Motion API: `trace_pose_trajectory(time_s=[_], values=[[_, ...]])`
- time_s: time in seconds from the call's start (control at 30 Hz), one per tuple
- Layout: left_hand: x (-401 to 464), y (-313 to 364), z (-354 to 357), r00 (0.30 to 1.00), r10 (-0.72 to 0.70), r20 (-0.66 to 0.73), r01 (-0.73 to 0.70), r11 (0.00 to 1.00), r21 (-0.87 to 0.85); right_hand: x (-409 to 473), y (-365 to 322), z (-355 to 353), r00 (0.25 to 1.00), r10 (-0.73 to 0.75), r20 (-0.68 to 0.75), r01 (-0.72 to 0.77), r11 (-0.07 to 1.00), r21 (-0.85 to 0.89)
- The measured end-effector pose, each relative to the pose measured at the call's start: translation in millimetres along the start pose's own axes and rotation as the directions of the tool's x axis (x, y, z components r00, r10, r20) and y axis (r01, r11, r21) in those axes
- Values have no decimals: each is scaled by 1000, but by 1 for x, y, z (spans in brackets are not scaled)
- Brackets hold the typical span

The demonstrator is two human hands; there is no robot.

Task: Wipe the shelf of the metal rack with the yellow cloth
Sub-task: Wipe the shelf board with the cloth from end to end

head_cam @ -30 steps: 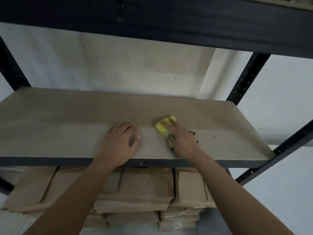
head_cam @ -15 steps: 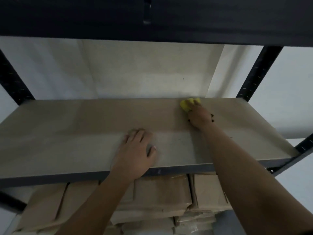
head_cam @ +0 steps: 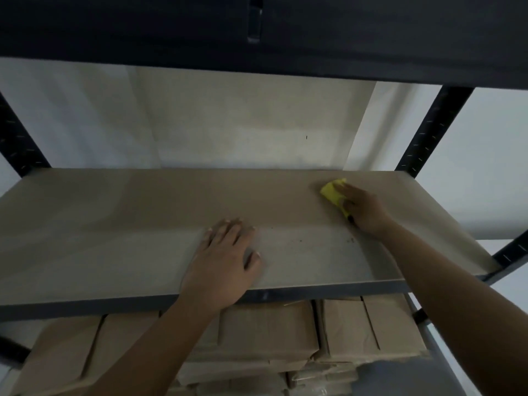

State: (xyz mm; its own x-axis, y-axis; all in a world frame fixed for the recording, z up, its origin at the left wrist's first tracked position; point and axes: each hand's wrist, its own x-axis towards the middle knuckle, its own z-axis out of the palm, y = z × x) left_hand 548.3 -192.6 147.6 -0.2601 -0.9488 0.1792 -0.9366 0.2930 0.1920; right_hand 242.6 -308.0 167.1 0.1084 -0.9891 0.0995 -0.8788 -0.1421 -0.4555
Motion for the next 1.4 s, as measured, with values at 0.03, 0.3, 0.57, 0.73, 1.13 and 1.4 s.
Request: trace_pose_trajectory(time_s=[0.03, 0.3, 0.57, 0.73, 1.13, 1.4], values=[[0, 0, 0, 1000, -2, -3, 2, 1000, 1, 15, 6, 1, 998, 66, -9, -66, 995, -69], [0, 3, -1, 995, -51, -84, 49, 999, -19, 64, -108, 54, 996, -42, 74, 50, 993, -109], [-5, 1, 3, 990, -64, -125, 63, 998, -9, -3, -101, 43, 831, -493, 258, 461, 870, 176], [-5, 2, 1, 991, -61, -118, 61, 998, -4, 22, -47, 11, 947, -311, 81, 305, 949, 83], [-3, 2, 1, 983, -54, -178, 52, 998, -20, 57, -174, 89, 852, -476, 219, 454, 879, 147], [-5, 0, -2, 983, -9, -183, 10, 1000, 4, 47, -45, 22, 965, -249, 79, 186, 869, 458]])
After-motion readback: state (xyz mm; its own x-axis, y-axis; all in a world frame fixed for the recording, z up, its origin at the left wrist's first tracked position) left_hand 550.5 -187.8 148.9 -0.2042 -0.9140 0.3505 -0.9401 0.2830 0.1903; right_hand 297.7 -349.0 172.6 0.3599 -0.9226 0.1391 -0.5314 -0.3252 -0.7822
